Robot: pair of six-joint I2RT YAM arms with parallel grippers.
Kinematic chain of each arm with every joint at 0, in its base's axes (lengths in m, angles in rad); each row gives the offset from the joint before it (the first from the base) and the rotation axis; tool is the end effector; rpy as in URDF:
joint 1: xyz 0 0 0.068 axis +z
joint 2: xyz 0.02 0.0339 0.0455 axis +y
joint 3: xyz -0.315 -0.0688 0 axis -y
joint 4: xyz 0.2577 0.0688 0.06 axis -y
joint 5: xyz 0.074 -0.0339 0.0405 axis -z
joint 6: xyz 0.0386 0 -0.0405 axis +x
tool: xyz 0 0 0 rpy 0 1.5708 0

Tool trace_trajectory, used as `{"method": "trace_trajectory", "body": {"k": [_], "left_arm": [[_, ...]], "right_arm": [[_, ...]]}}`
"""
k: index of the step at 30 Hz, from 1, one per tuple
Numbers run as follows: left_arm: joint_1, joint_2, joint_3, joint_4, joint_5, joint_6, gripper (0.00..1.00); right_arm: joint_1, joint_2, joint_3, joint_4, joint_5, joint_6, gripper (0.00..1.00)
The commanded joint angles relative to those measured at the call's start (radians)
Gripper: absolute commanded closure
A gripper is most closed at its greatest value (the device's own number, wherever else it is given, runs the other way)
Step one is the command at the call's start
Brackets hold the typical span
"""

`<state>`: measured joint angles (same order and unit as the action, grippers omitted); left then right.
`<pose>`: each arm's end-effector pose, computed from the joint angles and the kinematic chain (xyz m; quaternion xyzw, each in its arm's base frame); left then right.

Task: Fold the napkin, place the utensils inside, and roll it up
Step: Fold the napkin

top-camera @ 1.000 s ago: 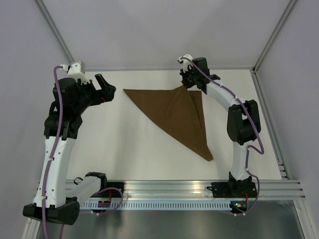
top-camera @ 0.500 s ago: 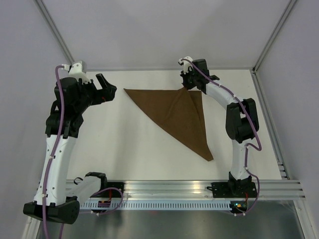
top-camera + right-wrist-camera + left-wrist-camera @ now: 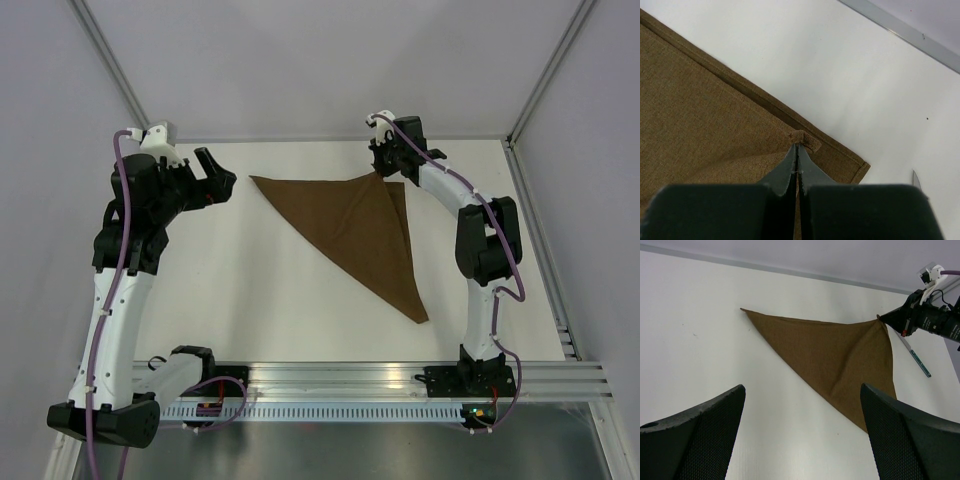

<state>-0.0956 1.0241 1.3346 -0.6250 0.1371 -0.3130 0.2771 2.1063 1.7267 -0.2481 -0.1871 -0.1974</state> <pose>0.1886 -0.0234 0.4837 -0.0476 0.8068 -0.1732 0.5628 0.5106 0.1527 0.2789 -0.2497 0.8522 0.1012 0.4486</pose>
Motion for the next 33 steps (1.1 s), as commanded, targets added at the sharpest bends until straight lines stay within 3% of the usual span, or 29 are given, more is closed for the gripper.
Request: {"method": "trace_trajectory", "body": {"k": [1,24,26,30,33], "left_arm": [[0.000,0.002,-0.003,0.041,0.025,-0.032,0.01],[0.002,0.014,-0.006,0.042,0.048,-0.041,0.02],[0.002,0.014,-0.008,0.044,0.052,-0.043,0.02],[0.002,0.024,-0.032,0.062,0.064,-0.054,0.01],[0.000,0.030,-0.066,0.088,0.078,-0.069,0.01]], "right_arm": [[-0.007,-0.008,0.047,0.023,-0.011,0.013,1.00],[-0.030,0.015,0.034,0.021,-0.003,0.013,0.99],[-0.033,0.021,0.039,0.017,0.001,0.018,0.94],[-0.041,0.032,0.048,-0.014,0.028,0.035,0.67],[-0.059,0.037,0.054,-0.035,0.038,0.053,0.54]]}}
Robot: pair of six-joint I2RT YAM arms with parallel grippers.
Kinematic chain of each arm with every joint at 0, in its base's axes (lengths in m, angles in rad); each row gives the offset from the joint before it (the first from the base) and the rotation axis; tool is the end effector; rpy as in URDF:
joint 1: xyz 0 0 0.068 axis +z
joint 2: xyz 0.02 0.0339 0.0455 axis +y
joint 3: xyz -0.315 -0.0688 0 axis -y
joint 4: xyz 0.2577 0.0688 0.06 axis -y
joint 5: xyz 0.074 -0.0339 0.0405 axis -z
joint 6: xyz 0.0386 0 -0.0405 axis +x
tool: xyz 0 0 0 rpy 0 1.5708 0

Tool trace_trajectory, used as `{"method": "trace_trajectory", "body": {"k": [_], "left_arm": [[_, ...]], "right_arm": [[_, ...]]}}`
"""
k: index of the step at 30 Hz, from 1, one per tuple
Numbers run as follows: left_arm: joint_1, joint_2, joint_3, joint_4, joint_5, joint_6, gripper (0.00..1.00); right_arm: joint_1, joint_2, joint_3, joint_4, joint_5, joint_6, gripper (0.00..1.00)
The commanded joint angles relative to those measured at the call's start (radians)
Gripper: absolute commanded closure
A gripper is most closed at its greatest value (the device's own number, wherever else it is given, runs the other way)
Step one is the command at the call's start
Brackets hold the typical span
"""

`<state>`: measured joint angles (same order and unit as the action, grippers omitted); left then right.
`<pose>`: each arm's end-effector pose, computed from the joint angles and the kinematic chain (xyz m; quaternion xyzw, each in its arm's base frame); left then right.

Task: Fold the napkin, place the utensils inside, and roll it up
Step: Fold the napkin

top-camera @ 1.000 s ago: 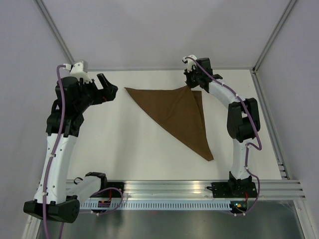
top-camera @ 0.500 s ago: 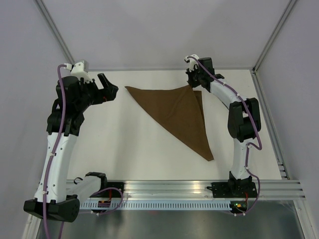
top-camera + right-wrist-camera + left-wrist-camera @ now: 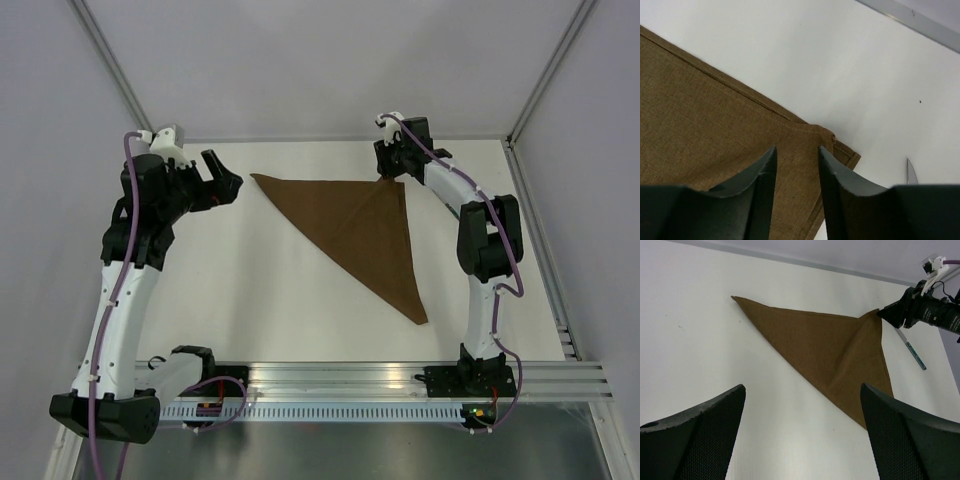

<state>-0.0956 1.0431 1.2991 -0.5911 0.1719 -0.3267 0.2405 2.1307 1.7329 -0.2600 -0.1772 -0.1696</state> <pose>0.1997 -0.0258 0.4721 -0.0442 0.8124 -0.1894 0.5497 0.5197 0.1345 0.2674 -0.2202 0.8674 0.0949 0.4360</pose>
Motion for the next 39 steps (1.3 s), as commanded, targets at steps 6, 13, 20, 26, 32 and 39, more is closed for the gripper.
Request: {"method": "trace_trajectory", "body": {"k": [6,13,20,26,32,39], "left_arm": [[0.000,0.023,-0.130,0.140,0.058,-0.107,0.01],[0.000,0.153,-0.248,0.345,0.080,-0.216,0.02],[-0.004,0.438,-0.186,0.510,0.165,-0.275,0.09],[-0.010,0.679,-0.089,0.652,0.267,-0.314,0.17],[-0.020,0.821,0.009,0.721,0.340,-0.336,0.21],[-0.039,0.955,0.095,0.803,0.417,-0.397,0.22]], "right_arm": [[-0.052,-0.021,0.047,-0.091,0.041,0.027,0.53],[-0.058,-0.084,-0.045,-0.119,-0.016,0.016,0.52],[-0.073,-0.116,-0.097,-0.188,-0.085,0.005,0.53],[-0.086,-0.274,-0.271,-0.303,-0.117,-0.085,0.54],[-0.099,-0.494,-0.504,-0.458,-0.125,-0.258,0.54],[-0.119,-0.621,-0.628,-0.663,-0.174,-0.422,0.55]]}}
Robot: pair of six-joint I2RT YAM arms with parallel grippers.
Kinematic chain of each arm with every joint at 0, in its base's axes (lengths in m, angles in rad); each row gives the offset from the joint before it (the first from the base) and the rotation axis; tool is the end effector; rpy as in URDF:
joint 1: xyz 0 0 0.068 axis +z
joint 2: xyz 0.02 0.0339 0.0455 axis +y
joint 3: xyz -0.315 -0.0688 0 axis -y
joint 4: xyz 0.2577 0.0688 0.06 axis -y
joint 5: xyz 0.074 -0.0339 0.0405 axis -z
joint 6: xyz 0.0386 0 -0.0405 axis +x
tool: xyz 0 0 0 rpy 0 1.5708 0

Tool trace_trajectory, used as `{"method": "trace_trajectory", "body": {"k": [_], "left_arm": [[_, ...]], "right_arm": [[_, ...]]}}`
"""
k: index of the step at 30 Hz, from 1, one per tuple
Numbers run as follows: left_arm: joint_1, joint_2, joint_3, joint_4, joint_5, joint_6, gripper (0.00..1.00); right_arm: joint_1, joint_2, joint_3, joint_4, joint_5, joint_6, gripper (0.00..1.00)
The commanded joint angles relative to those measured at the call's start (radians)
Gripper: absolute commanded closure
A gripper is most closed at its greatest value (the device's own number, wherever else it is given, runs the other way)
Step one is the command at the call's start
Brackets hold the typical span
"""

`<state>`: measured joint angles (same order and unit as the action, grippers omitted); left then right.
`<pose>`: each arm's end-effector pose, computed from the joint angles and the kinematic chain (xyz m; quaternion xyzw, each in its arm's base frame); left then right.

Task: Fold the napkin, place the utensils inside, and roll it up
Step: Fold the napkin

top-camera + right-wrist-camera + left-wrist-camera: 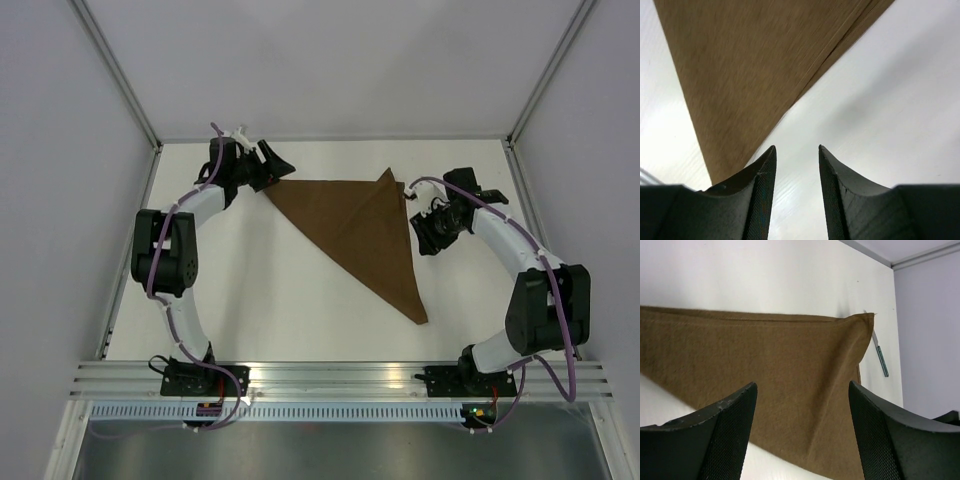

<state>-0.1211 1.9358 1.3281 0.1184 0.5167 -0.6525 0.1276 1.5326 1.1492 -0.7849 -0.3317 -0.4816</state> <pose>0.4674 -0.0761 0.2593 -0.0907 0.8343 -0.3906 0.3783 0.3085 0.0523 0.2858 -0.3213 0.9120 0.1245 0.2225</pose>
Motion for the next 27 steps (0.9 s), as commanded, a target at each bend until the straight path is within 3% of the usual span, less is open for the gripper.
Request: {"method": "trace_trajectory", "body": {"k": [1,13,27], "left_arm": [[-0.025,0.083,0.086,0.113,0.084,-0.079,0.22],[-0.058,0.195,0.129,0.161,0.092,-0.119,0.23],[-0.060,0.259,0.190,0.073,0.036,-0.108,0.23]], "right_arm": [[-0.009,-0.023,-0.055,-0.172,-0.027,-0.130,0.54],[-0.037,0.155,-0.045,-0.451,-0.216,-0.330,0.44],[-0.039,0.366,0.006,-0.544,-0.244,-0.388,0.41]]}}
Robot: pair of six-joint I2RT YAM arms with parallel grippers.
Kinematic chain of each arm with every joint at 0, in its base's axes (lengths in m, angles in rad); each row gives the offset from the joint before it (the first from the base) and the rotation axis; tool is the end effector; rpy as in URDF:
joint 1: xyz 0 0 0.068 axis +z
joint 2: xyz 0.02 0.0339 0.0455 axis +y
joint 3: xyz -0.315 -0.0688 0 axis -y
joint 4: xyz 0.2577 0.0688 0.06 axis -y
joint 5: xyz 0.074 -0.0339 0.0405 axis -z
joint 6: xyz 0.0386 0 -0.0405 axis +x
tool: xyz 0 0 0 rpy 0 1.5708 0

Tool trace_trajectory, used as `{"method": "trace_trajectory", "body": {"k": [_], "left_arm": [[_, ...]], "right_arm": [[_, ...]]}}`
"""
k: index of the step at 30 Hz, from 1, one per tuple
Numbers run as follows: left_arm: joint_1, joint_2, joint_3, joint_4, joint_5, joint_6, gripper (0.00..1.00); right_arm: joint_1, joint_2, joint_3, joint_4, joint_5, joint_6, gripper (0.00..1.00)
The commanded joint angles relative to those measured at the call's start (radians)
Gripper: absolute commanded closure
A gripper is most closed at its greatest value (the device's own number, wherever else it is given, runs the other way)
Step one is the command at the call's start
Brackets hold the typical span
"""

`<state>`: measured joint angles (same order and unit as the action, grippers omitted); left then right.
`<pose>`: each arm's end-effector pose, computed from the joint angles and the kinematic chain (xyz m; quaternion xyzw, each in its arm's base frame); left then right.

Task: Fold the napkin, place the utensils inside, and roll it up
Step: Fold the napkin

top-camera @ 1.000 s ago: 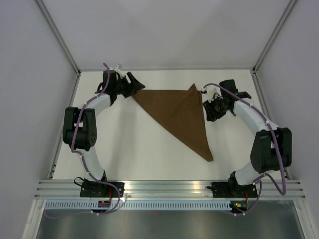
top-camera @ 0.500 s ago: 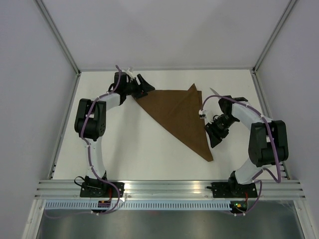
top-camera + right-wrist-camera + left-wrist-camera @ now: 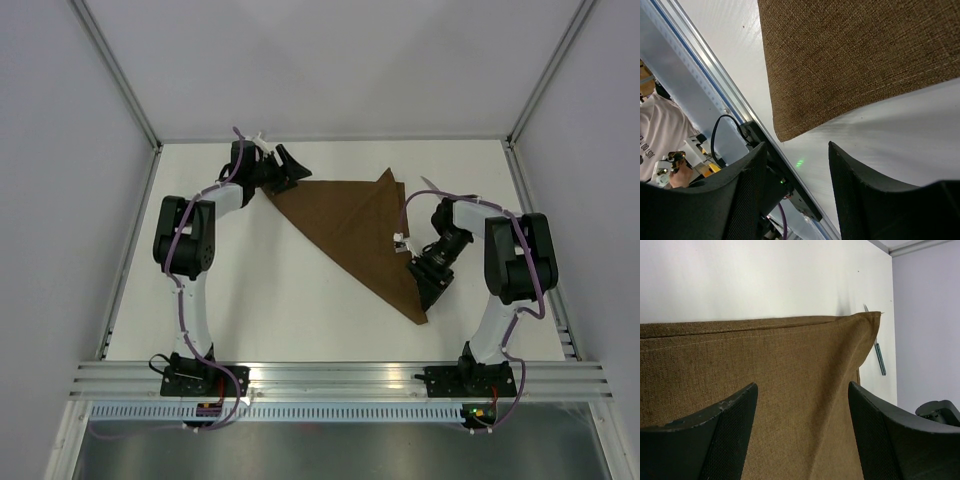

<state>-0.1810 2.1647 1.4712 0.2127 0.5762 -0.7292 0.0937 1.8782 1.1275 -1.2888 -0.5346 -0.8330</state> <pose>0.5147 -0.1156 0.2068 -0.0801 0.8291 -0.4367 0.3397 0.2931 0.0473 0.1862 0.3644 -0.8666 -0.3205 0.1160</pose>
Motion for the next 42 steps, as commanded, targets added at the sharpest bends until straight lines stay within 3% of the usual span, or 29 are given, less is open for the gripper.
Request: {"method": "trace_trajectory", "body": {"k": [1,23,39,42], "left_arm": [[-0.002,0.035,0.051,-0.027,-0.027,-0.033,0.23],[-0.002,0.066,0.052,-0.081,-0.093,-0.039,0.24],[-0.003,0.086,0.080,-0.118,-0.113,-0.036,0.25],[-0.002,0.092,0.087,-0.125,-0.116,-0.036,0.25]], "right_arm": [[-0.005,0.027,0.026,-0.035,-0.041,-0.031,0.42],[0.014,0.111,0.002,0.022,-0.073,0.025,0.46],[0.035,0.065,0.003,-0.049,-0.065,-0.064,0.86],[0.038,0.055,0.003,-0.070,-0.056,-0.094,0.89]]}}
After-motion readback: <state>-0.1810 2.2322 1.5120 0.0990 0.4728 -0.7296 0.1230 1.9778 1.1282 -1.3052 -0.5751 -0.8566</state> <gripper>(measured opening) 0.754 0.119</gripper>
